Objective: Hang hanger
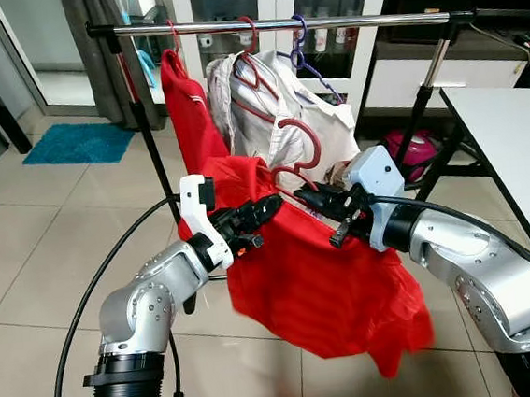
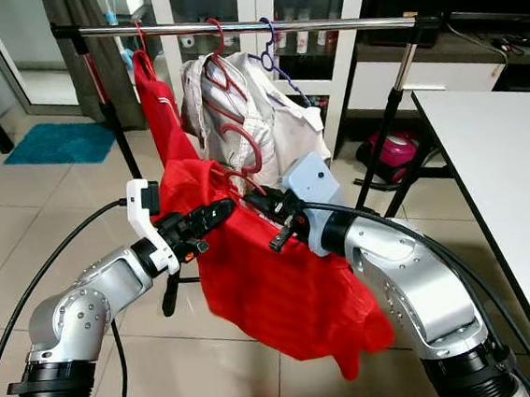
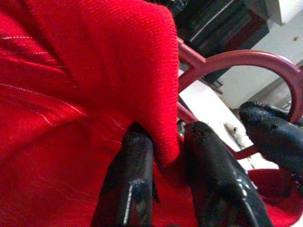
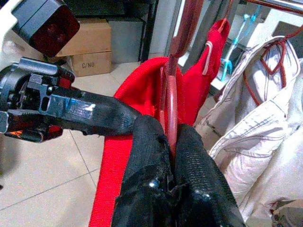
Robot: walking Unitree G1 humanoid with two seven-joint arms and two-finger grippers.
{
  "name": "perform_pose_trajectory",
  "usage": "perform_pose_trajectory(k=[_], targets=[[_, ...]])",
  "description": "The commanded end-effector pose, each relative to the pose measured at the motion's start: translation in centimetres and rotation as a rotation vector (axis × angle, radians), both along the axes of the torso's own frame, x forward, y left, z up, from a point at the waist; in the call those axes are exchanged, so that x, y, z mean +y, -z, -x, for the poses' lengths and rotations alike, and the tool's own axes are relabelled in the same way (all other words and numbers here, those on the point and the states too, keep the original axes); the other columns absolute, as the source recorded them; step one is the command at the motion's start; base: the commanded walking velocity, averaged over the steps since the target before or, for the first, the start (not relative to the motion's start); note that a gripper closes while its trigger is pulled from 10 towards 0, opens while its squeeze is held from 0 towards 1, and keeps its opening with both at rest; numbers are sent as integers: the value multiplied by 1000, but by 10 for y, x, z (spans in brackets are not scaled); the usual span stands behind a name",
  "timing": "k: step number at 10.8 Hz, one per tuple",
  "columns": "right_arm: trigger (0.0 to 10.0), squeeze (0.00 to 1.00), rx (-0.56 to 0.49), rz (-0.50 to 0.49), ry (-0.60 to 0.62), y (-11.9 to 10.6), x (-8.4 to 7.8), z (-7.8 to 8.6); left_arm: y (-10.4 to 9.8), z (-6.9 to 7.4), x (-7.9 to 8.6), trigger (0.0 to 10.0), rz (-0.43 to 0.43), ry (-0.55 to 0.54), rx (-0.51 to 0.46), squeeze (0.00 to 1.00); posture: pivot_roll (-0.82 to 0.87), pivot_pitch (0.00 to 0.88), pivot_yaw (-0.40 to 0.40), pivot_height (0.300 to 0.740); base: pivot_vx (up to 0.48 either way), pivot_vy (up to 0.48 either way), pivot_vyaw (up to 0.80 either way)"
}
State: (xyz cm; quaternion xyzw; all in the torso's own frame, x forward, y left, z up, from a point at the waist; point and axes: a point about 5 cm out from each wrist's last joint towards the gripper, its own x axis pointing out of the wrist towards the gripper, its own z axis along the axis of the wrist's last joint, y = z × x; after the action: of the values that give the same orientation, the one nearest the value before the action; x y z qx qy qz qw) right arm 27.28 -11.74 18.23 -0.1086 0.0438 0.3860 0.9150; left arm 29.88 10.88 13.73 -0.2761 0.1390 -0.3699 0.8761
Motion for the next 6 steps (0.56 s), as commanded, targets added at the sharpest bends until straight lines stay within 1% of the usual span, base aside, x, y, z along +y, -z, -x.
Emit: perform_pose_trajectory(k=[1, 2, 3, 4, 5, 6], targets=[[10000, 0, -28, 14, 19, -5, -2, -3, 2, 0, -1, 0, -21, -2, 17, 0, -29, 0, 13, 740, 0, 0, 0], [10000, 0, -19, 26, 49, -2, -4, -5, 4, 2, 0, 0, -43, -7, 21, 0, -23, 0, 9, 740, 0, 0, 0], [10000, 0, -8, 36, 69, 1, -6, -6, 6, 2, 3, 0, -81, -48, 41, 0, -13, 0, 5, 740, 0, 0, 0], [10000, 0, -4, 40, 74, 3, -6, -7, 7, 2, 6, 0, -101, -73, 44, 0, -12, 0, 6, 740, 0, 0, 0], [10000, 0, 7, 51, 87, 6, -5, -8, 7, 0, 11, 0, -150, -106, 28, 0, -11, 0, 7, 740, 0, 0, 0], [10000, 0, 21, 74, 125, 10, -8, -11, 3, -1, 15, 0, -202, -132, -18, 0, -4, 0, 6, 740, 0, 0, 0]])
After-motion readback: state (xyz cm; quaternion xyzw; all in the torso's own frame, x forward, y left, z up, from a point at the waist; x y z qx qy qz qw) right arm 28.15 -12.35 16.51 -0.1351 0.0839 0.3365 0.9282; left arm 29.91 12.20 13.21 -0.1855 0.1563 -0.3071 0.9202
